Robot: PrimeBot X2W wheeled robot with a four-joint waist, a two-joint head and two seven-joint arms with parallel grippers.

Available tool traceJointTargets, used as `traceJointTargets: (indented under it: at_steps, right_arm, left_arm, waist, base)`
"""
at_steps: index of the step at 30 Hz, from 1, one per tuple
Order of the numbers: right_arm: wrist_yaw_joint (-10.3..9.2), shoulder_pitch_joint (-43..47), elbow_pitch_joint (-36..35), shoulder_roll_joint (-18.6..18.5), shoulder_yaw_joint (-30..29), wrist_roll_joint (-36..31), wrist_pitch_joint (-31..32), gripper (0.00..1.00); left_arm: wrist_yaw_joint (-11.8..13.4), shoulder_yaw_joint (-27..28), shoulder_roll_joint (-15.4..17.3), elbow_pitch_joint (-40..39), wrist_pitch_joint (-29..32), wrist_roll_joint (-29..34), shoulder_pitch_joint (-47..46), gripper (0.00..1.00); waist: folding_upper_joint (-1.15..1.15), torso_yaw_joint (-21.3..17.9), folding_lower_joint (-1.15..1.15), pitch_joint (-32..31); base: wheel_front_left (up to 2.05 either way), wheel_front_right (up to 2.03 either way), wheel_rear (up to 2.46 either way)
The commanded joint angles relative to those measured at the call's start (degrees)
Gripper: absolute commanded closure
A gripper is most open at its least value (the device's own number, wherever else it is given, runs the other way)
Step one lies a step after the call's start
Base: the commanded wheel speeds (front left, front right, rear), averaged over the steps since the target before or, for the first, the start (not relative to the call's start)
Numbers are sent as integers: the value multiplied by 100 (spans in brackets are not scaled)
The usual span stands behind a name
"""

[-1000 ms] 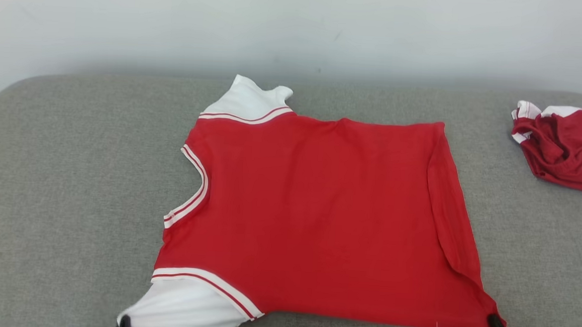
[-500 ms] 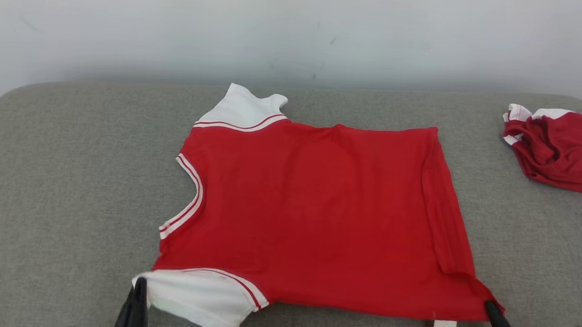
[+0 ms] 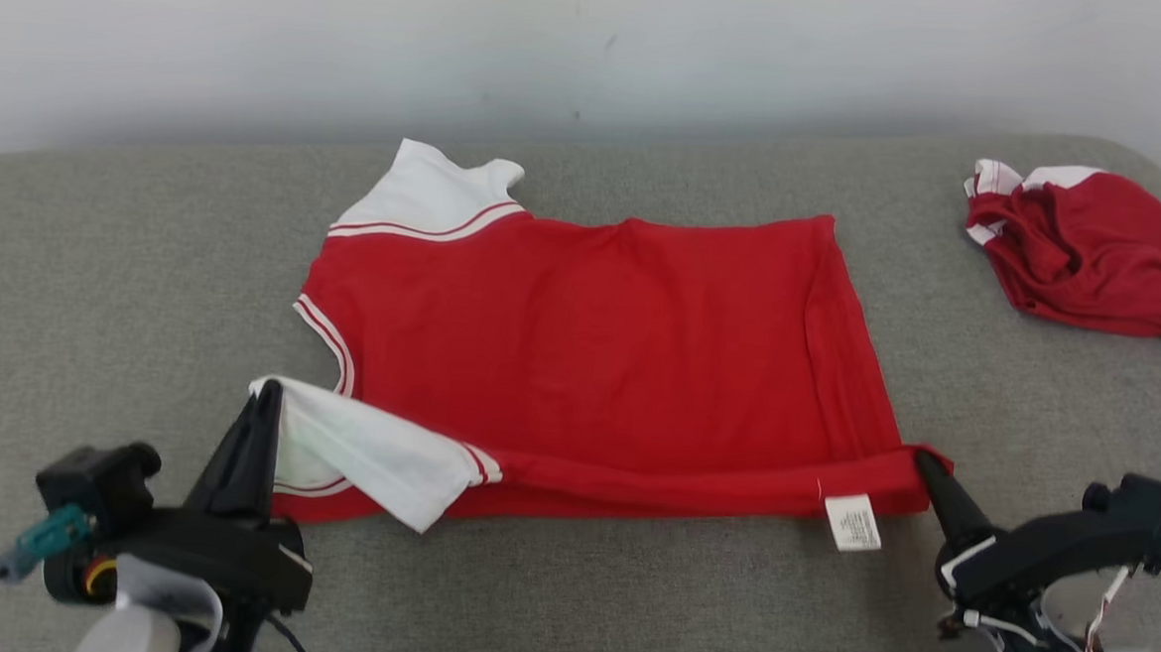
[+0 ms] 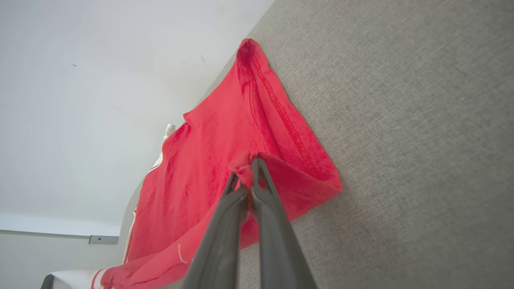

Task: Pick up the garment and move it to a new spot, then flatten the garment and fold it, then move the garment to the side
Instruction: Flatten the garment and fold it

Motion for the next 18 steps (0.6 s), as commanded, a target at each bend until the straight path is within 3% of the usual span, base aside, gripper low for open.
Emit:
traceJointTargets:
  at_steps: [1, 12, 13, 14, 15, 16, 17, 18]
  right_arm:
    - [-15, -228, 155, 12, -42, -109, 31, 100]
    - [-15, -1326, 1084, 15, -34, -595, -112, 100]
    - [-15, -1400, 1152, 15, -11, -634, -159, 93]
    - [-15, -1461, 1213, 14, 9, -662, -214, 59]
    - [-15, -1503, 1285, 15, 27, -671, -255, 54]
    - [-15, -1531, 1349, 14, 51, -682, -288, 27]
    - [-15, -1562, 1404, 13, 71, -665, -330, 0]
    - [-15, -1587, 1430, 13, 103, -660, -371, 0]
  left_arm:
    - [-55, -48, 77, 240, 39, 36, -284, 100]
    - [-278, -286, 50, 1604, 52, 34, -1313, 100]
    - [-292, -306, 42, 1731, 12, 38, -1380, 100]
    - [-290, -331, 37, 1829, -16, 45, -1439, 100]
    - [-308, -356, 36, 1948, -54, 65, -1496, 100]
    - [-319, -403, 47, 2053, -103, 120, -1543, 85]
    - [-328, -440, 37, 2137, -158, 156, -1588, 0]
    - [-336, -446, 8, 2224, -230, 157, -1619, 0]
  waist:
    - [0, -73, 0, 168]
    - [0, -77, 0, 431]
    - [0, -71, 0, 439]
    - [0, -65, 0, 442]
    - [0, -59, 0, 441]
    - [0, -53, 0, 434]
    - [0, -41, 0, 420]
    - [0, -26, 0, 398]
  base:
    - [0, 0, 0]
    - [0, 0, 0]
    - [0, 0, 0]
    - [0, 0, 0]
    - [0, 0, 0]
    - [0, 0, 0]
    - [0, 0, 0]
    - [0, 0, 0]
